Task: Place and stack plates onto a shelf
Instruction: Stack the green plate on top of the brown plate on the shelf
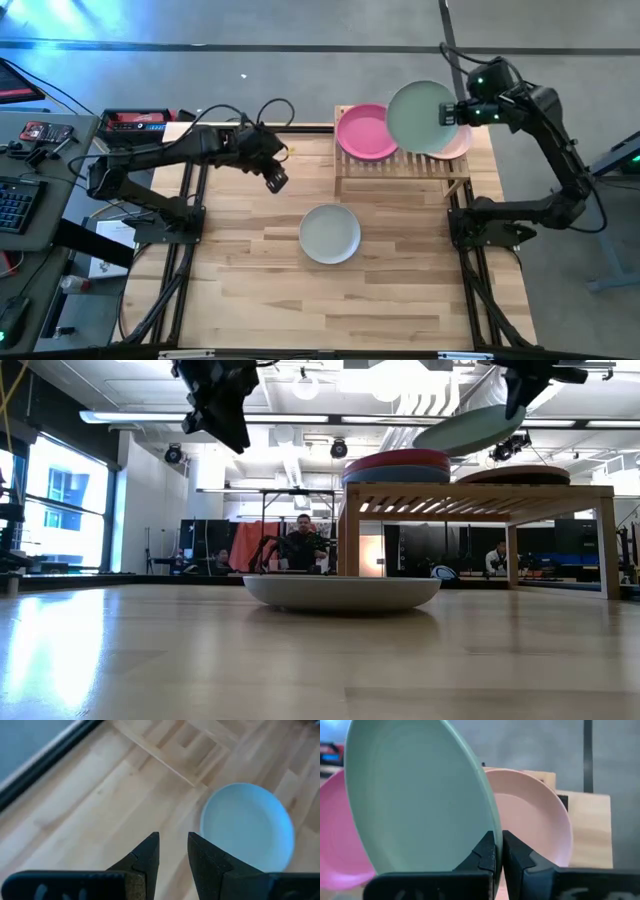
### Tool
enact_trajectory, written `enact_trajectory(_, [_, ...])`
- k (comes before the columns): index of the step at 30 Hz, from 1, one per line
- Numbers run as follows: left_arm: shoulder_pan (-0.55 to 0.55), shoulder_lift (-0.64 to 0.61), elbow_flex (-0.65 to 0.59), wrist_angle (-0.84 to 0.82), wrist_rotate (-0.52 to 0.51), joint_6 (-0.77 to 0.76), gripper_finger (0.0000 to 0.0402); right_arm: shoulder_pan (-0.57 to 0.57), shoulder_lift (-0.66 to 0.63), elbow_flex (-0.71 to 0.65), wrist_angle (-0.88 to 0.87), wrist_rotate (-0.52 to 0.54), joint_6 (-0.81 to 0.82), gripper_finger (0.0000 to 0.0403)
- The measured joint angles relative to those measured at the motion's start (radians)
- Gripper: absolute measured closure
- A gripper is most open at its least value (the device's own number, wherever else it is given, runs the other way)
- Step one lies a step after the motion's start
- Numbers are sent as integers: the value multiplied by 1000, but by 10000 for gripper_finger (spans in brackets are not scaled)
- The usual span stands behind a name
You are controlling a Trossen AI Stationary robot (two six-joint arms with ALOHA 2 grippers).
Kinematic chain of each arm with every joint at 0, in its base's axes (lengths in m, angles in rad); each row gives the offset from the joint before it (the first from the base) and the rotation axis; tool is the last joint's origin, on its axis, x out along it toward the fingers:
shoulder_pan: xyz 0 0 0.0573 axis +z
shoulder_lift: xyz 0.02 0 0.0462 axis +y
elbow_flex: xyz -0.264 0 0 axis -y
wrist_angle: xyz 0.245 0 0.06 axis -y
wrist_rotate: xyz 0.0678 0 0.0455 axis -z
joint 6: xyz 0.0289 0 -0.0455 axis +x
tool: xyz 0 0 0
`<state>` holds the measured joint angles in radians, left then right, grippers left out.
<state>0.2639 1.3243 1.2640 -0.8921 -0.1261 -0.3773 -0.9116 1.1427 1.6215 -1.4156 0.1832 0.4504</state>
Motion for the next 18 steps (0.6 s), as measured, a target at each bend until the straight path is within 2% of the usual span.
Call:
enact_trajectory(9, [98,0,0,0,0,224,312,-68,-21,0,-65,-8,158,403])
enact_trajectory(13, [134,0,0,0,0,312,312,-93,-76,0,-64,-7,211,403])
enact_trajectory(18, [173,0,0,-1,0,394,312,-104,-164,0,-82,57,288,403])
